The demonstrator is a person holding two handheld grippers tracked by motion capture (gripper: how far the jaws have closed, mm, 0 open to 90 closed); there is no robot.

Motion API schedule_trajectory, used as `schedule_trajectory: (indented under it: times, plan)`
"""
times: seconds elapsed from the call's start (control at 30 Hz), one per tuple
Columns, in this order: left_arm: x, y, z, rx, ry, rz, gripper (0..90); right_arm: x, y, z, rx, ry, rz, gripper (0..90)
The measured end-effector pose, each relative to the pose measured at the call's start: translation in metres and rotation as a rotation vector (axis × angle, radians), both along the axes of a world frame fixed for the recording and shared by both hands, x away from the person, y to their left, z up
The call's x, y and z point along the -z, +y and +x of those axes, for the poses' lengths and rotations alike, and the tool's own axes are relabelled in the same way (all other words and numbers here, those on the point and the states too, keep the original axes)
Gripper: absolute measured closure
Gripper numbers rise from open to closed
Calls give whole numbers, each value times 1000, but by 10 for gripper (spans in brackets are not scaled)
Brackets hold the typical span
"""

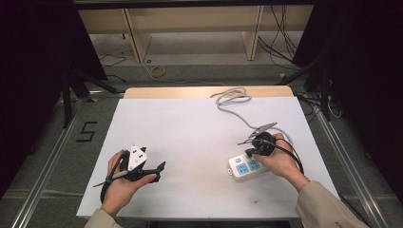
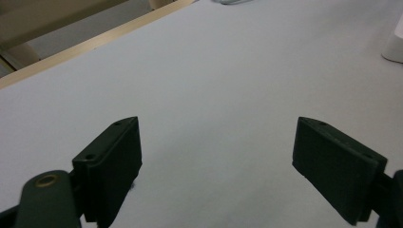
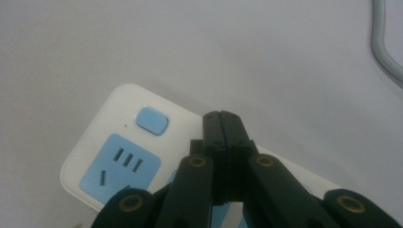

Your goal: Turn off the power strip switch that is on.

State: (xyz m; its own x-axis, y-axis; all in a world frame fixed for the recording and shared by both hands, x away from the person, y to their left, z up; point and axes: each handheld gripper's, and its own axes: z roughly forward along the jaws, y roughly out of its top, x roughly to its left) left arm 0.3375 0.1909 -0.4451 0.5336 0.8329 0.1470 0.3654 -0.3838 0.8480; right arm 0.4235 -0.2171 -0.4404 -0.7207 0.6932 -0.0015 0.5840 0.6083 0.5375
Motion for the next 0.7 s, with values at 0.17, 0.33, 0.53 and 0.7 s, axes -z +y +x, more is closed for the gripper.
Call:
schedule_trajectory:
  times: [0.17, 0.33, 0.53, 0.7]
  plan:
    - [0, 0, 0, 0, -2, 0, 164, 0, 1, 0, 2, 7, -16, 900]
    - [0, 0, 0, 0, -1, -1, 164, 0, 2, 0, 3, 13, -25, 900]
    - [0, 0, 0, -1, 0, -1, 167, -1, 3, 1, 10, 20, -30, 900]
    - [0, 0, -1, -2, -2, 0, 168, -1, 5, 0, 8, 11, -47, 900]
